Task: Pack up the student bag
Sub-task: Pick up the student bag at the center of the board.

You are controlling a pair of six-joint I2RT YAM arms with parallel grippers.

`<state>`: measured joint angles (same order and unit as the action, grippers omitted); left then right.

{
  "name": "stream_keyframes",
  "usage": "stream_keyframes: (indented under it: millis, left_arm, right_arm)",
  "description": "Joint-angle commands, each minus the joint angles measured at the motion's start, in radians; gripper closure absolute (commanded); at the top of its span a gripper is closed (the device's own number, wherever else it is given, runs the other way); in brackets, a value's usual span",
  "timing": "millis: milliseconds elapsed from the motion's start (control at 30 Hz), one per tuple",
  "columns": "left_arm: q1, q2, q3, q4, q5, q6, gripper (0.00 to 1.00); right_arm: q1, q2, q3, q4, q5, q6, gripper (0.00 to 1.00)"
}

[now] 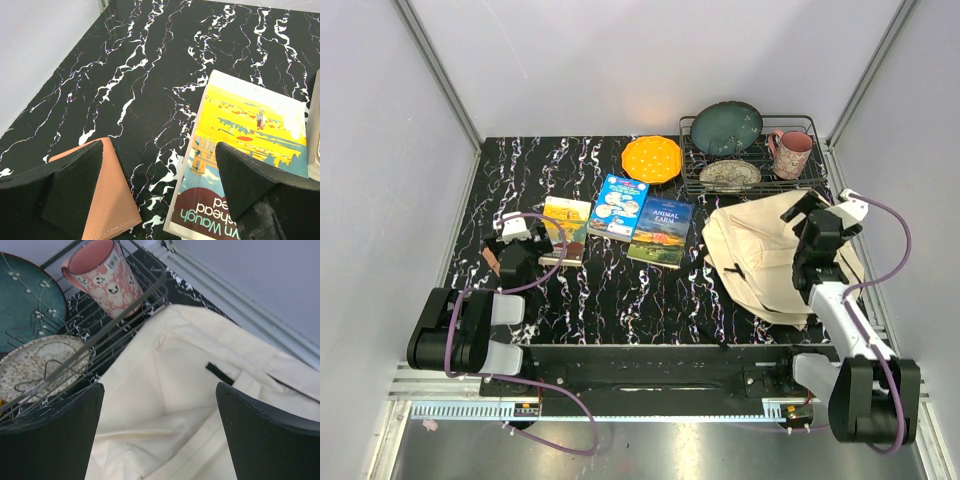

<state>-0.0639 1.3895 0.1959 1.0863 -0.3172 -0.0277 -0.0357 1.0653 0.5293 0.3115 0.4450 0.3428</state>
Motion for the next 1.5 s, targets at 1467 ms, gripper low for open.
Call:
stream_keyframes:
  millis: [1467]
  left_arm:
    - [0.003,-0.015,0.027,0.046,0.021,-0.011,0.01]
  right_arm:
    - [-0.446,-0.154,0.104,-1.052,-0.167,0.568,0.06]
